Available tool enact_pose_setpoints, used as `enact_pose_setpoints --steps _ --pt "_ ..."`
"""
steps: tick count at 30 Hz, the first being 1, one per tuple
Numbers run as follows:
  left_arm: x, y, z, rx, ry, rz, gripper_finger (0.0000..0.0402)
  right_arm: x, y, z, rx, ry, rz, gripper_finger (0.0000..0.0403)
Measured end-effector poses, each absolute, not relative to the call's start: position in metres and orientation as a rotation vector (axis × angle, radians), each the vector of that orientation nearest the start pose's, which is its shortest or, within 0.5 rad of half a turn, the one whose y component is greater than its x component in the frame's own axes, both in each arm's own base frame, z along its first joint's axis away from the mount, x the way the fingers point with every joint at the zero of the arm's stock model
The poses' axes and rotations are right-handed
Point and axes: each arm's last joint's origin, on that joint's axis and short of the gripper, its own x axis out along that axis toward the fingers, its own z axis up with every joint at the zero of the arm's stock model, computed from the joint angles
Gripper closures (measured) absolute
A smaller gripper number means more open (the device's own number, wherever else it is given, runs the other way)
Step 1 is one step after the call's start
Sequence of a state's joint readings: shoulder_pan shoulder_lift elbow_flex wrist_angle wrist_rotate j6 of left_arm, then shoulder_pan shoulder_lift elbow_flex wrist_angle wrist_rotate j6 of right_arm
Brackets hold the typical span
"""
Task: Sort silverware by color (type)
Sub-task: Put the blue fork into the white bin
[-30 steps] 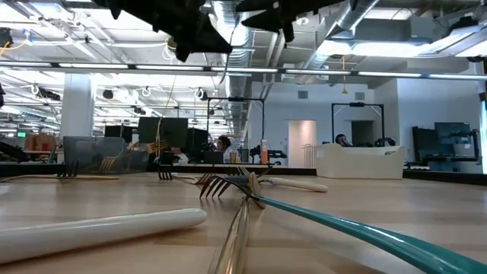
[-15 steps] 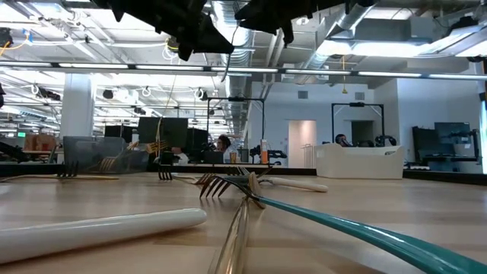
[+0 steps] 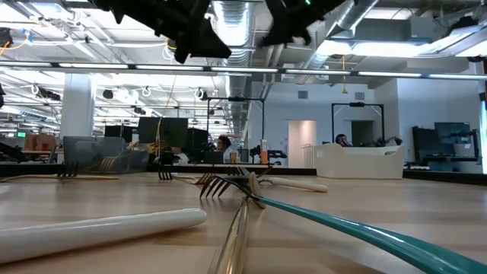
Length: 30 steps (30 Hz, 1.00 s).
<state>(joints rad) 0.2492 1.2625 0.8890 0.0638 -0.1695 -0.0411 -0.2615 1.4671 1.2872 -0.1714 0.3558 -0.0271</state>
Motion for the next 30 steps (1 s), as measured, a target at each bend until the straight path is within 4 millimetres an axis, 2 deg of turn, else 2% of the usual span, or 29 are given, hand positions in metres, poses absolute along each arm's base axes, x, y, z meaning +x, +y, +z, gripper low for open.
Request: enact_pose_setpoints --steps 6,13,20,26,30 --pt "0.266 0.083 0.285 -0.110 0.373 0.469 0.0307 0.286 -0.127 0.360 -0.191 0.741 -0.833 0.0391" --pt "0.262 0.088 0.279 -0.145 0.436 0.499 0.0303 0.249 -0.165 0.333 -0.147 1.127 -0.899 0.0392" --pt "0.261 0.089 0.278 -0.145 0.440 0.499 0.0303 0.231 -0.195 0.286 -0.183 1.266 -0.860 0.0392" --pt "0.259 0.088 0.273 -0.158 0.497 0.496 0.0303 0.225 -0.197 0.253 -0.204 1.305 -0.756 0.0376" --pt "0.257 0.086 0.270 -0.209 0.535 0.479 0.0303 0.223 -0.197 0.244 -0.183 1.302 -0.763 0.0350"
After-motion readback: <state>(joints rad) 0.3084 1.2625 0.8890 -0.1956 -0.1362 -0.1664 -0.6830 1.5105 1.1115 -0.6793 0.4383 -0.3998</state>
